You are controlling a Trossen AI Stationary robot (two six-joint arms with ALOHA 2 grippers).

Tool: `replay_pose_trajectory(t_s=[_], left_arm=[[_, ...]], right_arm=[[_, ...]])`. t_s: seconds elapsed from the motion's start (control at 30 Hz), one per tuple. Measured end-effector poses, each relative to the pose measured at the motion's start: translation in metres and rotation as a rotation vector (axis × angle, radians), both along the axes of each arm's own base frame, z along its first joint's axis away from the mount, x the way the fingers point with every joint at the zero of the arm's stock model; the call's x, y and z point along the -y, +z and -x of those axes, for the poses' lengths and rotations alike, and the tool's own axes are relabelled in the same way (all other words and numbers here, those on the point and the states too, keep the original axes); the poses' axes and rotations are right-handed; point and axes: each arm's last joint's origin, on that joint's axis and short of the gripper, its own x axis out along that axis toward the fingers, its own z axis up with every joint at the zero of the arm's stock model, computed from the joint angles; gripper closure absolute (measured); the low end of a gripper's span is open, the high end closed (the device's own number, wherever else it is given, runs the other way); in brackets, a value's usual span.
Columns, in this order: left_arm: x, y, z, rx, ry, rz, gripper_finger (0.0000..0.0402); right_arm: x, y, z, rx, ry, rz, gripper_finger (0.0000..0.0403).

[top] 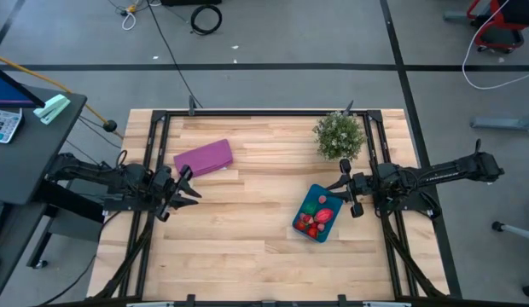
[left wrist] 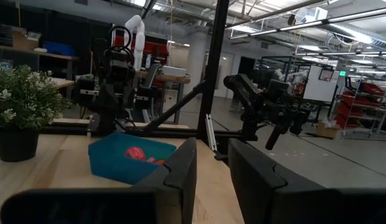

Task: Pick and placing Produce into tupperware
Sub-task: Return to Home Position

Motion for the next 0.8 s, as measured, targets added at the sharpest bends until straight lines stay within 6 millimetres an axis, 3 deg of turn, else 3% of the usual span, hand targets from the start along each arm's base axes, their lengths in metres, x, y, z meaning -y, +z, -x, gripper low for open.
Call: replay_pose_trajectory(t_s=[0.8], left_arm=[[0.0000,0.0000,0.0000,0.000,0.000,0.000,0.0306]], right_arm=[[0.0000,0.0000,0.0000,0.000,0.000,0.000,0.0325]])
